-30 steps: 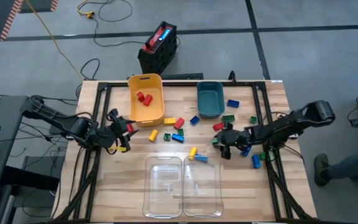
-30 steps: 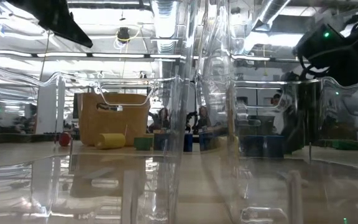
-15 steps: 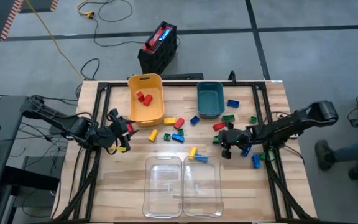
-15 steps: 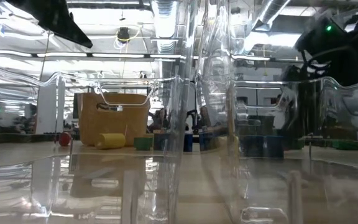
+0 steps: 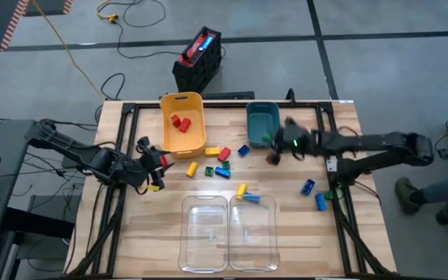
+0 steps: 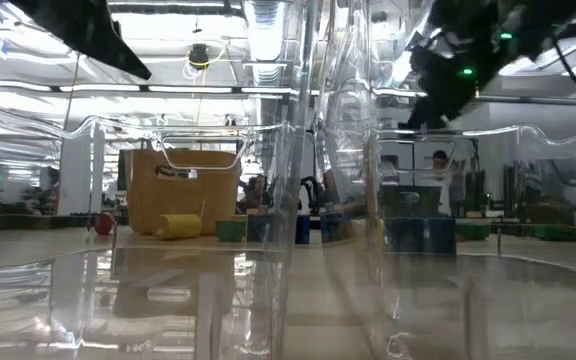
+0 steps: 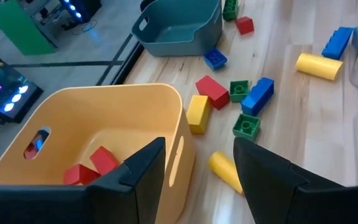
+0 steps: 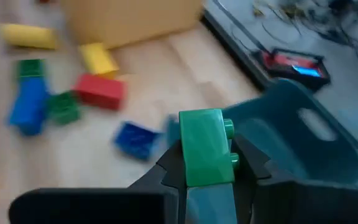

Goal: Sort blocks
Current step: Put the green game piece into the blue bin

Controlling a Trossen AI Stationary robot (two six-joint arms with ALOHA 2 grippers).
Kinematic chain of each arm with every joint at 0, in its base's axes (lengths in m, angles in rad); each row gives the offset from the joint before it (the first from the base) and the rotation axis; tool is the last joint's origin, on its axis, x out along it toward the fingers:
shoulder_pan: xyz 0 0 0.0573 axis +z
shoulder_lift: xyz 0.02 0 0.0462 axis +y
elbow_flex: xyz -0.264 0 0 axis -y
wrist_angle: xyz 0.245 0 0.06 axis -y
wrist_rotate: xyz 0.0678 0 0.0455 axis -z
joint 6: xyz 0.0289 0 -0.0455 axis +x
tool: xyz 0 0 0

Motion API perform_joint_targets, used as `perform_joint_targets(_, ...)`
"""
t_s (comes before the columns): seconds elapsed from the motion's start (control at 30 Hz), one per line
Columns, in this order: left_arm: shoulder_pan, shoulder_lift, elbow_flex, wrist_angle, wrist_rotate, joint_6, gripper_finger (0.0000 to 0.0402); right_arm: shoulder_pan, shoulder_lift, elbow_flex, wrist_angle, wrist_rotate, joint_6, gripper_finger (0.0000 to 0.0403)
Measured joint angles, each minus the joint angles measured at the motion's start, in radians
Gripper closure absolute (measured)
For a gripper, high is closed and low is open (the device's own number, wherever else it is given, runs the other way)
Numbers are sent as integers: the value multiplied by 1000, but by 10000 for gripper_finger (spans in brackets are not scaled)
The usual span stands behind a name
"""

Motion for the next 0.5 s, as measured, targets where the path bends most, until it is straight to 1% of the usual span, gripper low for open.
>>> perform_joint_targets(0.13, 0, 9, 0, 0, 0, 4, 217, -181, 131, 143, -81, -124, -68, 318)
perform_joint_targets(0.27, 0, 9, 0, -3, 0, 6, 217, -312, 302, 318, -180, -186, -104, 318)
perform_joint_targets(0.37, 0, 9, 0, -7, -7, 6, 217, -371, 439, 454, -269, -223, -118, 317)
perform_joint_targets(0.5, 0, 9, 0, -38, -9, -7, 217, -399, 602, 595, -423, -244, -129, 317)
